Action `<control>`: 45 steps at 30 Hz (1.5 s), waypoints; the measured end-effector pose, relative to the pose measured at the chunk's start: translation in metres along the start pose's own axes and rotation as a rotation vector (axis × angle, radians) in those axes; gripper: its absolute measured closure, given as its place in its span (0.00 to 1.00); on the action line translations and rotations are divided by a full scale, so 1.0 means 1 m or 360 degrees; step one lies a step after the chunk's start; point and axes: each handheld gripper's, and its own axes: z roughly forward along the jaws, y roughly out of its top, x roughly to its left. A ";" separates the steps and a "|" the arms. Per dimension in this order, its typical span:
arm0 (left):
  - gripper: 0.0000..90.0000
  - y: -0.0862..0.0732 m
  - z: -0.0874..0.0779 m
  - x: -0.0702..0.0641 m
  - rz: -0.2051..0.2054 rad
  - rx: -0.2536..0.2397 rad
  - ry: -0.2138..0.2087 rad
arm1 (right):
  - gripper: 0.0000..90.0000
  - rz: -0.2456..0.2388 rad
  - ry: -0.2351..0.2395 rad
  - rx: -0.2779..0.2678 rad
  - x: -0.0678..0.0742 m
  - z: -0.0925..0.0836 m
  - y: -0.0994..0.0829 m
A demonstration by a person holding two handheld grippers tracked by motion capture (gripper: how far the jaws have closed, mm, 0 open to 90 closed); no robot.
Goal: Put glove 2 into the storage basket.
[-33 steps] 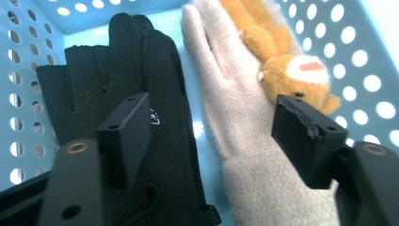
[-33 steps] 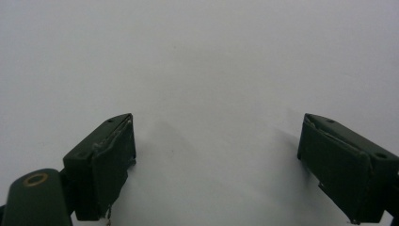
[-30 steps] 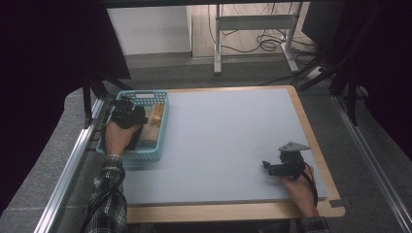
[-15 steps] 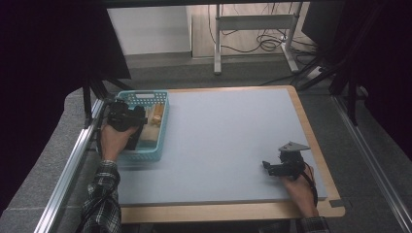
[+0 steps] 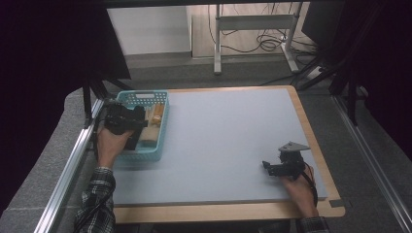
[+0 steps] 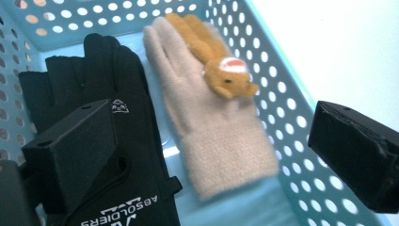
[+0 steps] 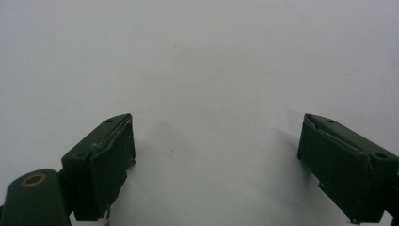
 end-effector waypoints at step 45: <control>0.00 -0.023 -0.014 -0.068 0.0311 -0.0075 -0.0115 | 0.12 -0.0002 -0.0002 0.0002 0.000 0.000 0.000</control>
